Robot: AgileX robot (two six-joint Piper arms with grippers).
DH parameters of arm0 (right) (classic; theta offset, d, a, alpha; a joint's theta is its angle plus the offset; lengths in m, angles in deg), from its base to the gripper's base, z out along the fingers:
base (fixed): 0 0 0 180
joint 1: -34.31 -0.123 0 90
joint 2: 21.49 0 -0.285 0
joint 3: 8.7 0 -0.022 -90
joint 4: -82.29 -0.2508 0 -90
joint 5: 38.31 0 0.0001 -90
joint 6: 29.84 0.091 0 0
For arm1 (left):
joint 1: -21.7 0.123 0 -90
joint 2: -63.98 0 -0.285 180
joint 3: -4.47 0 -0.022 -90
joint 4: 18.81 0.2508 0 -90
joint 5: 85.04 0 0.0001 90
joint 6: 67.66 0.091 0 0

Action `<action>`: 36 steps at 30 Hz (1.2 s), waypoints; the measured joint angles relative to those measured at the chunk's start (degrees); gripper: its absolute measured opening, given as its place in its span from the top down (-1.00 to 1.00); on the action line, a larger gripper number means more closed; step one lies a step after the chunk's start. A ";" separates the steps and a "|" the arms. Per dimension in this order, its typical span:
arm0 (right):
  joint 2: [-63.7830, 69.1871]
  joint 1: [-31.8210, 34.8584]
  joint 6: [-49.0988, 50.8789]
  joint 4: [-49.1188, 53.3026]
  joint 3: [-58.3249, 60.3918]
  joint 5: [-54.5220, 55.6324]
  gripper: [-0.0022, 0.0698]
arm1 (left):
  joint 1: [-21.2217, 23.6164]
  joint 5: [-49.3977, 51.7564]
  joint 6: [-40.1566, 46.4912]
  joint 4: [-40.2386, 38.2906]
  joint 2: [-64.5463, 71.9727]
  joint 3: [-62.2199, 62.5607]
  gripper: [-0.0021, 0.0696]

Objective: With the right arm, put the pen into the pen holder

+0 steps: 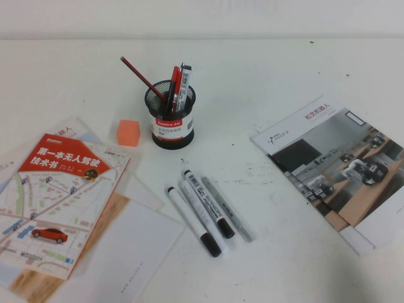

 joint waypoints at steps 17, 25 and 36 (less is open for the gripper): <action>-5.72 6.15 -14.79 -12.42 4.99 4.88 0.99 | 0.00 0.00 0.00 0.00 0.00 0.00 0.94; -16.19 6.15 -34.68 -36.07 5.20 -4.79 0.99 | 0.00 0.00 0.00 0.00 0.00 0.00 0.94; -18.36 6.15 -21.34 -29.04 5.20 -15.23 0.99 | 0.00 0.00 0.00 0.00 0.00 0.00 0.94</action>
